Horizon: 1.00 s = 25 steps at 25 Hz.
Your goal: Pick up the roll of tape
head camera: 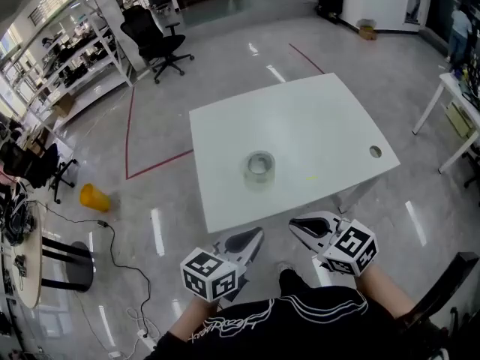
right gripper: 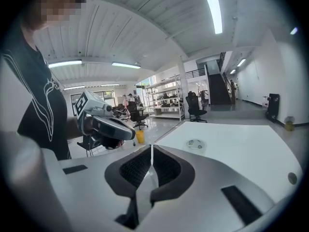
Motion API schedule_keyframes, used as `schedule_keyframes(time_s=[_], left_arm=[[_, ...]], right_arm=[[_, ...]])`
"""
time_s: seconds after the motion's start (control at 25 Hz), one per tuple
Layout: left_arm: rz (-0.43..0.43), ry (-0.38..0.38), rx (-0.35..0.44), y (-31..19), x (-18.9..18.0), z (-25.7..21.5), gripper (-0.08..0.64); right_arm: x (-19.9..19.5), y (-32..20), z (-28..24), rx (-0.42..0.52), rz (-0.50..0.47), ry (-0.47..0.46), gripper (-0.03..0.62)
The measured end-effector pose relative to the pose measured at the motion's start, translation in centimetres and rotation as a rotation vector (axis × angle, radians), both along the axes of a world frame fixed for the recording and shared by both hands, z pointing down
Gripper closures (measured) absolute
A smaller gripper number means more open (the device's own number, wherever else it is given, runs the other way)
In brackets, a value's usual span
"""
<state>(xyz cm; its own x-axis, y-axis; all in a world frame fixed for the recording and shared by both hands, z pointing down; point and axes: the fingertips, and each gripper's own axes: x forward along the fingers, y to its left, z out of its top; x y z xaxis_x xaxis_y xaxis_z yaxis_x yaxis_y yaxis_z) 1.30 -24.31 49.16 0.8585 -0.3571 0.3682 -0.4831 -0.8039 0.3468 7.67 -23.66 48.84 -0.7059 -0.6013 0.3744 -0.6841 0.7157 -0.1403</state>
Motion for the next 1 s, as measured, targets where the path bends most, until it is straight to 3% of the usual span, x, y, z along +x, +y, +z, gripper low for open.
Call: schedule_keyframes(time_s=[0.32, 0.52, 0.92, 1.0], left_arm=[[-0.06, -0.011, -0.068, -8.2, 2.0, 2.9, 0.557], [-0.097, -0.023, -0.095, -11.3, 2.3, 3.9, 0.557], [-0.162, -0.02, -0.077, -14.4, 0.6, 2.8, 0.557], [-0.172, -0.016, -0.083, -14.7, 0.1, 3.2, 0.557]], right_arm=[[1.6, -8.3, 2.9, -0.089, -0.083, -0.027, 0.577], [1.4, -12.1, 3.8, -0.096, -0.153, -0.009, 0.577], [-1.3, -16.9, 6.0, -0.088, -0.296, 0.176, 0.567], [-2.0, -17.4, 7.3, -0.101, -0.327, 0.224, 0.495]])
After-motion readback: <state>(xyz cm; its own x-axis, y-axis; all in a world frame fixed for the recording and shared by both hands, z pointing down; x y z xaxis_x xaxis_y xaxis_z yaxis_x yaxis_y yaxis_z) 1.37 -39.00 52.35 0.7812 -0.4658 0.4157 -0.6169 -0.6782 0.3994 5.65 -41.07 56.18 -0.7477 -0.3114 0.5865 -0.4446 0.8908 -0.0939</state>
